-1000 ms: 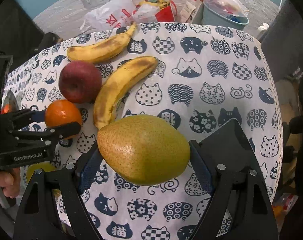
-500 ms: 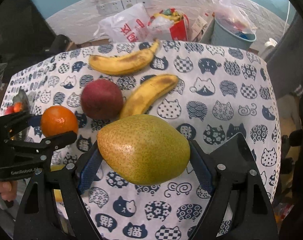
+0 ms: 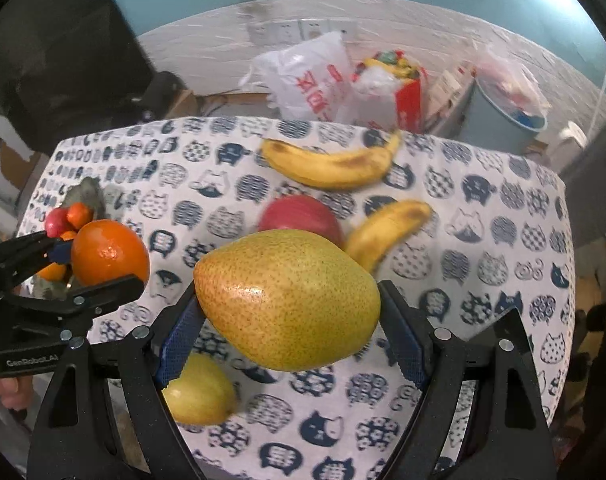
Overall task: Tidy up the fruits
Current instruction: 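Carry orange and pear to the green plate while the left tool releases the orange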
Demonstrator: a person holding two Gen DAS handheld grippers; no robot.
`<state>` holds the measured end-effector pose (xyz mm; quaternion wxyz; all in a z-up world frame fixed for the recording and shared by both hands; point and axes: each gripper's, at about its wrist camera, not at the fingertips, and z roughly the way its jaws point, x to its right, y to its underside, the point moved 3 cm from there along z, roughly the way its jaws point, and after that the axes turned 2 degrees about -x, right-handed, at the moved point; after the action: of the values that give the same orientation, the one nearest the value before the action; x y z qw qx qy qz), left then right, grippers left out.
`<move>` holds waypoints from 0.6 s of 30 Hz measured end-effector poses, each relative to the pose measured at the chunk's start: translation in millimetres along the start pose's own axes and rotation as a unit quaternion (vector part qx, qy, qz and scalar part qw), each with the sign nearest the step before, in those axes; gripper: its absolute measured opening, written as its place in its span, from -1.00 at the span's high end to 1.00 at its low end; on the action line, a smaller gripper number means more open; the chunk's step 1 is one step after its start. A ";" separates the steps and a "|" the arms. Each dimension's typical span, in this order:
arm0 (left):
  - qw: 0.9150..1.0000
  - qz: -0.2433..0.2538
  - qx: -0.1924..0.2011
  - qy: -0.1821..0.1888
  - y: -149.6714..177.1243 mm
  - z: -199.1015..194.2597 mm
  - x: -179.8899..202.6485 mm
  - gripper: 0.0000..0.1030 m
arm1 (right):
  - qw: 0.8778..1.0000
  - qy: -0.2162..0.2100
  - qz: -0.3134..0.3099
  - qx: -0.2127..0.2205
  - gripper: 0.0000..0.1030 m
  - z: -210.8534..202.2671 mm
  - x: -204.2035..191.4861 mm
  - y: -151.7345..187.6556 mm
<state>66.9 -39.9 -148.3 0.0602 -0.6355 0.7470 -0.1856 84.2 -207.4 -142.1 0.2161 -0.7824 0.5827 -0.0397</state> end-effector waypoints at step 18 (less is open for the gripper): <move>0.996 -0.072 0.040 -0.022 27.2 -54.4 -76.2 -0.29 | 0.996 -0.037 -0.073 0.018 -0.60 1.6 -90.8 -29.0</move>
<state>38.0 48.4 -118.8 0.0884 -0.6887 0.6899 -0.2048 81.8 -116.0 -115.2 0.2483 -0.8198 0.5148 -0.0367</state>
